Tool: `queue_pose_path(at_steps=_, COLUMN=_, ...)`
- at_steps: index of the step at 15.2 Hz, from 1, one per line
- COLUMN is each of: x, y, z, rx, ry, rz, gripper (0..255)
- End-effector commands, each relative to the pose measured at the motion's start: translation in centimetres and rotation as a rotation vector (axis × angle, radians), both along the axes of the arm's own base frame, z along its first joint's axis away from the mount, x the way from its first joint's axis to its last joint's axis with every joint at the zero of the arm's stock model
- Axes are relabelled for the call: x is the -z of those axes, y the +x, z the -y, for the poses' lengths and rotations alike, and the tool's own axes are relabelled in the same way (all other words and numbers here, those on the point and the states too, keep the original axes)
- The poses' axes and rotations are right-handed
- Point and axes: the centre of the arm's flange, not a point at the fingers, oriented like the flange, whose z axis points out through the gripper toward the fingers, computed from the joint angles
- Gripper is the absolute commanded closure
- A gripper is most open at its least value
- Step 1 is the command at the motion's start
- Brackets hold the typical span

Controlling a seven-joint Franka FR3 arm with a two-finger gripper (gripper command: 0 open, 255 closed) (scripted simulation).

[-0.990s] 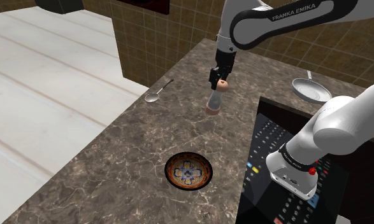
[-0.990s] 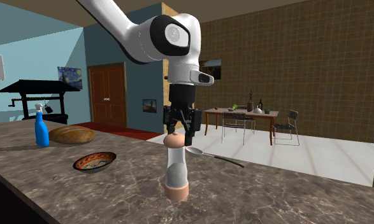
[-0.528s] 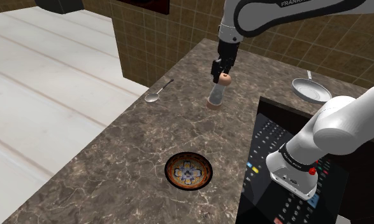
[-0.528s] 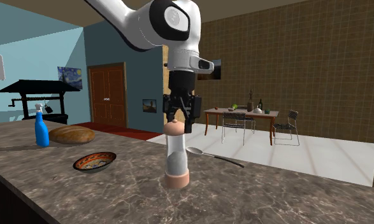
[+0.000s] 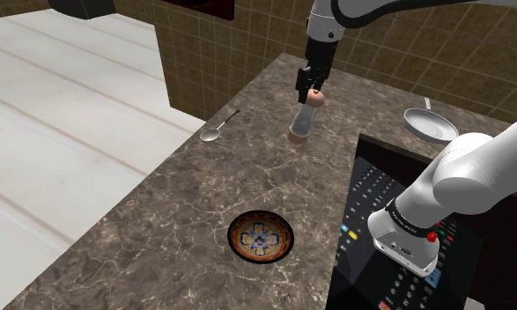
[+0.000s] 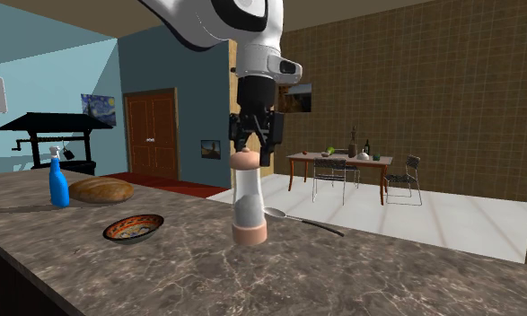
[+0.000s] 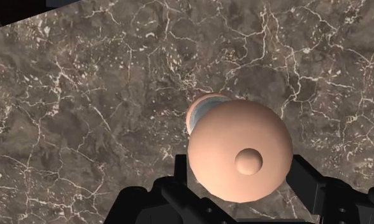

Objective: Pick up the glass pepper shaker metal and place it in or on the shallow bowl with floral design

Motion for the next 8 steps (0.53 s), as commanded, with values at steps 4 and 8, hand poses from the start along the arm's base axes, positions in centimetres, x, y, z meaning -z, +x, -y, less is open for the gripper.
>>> queue_pose_path(at_steps=4, x=-2.6, y=0.1, z=0.0, rx=0.000, ry=0.000, rz=0.000, gripper=255)
queue_pose_path(at_steps=8, x=-3.9, y=-1.6, z=-3.5, rx=0.000, ry=0.000, rz=0.000, gripper=255)
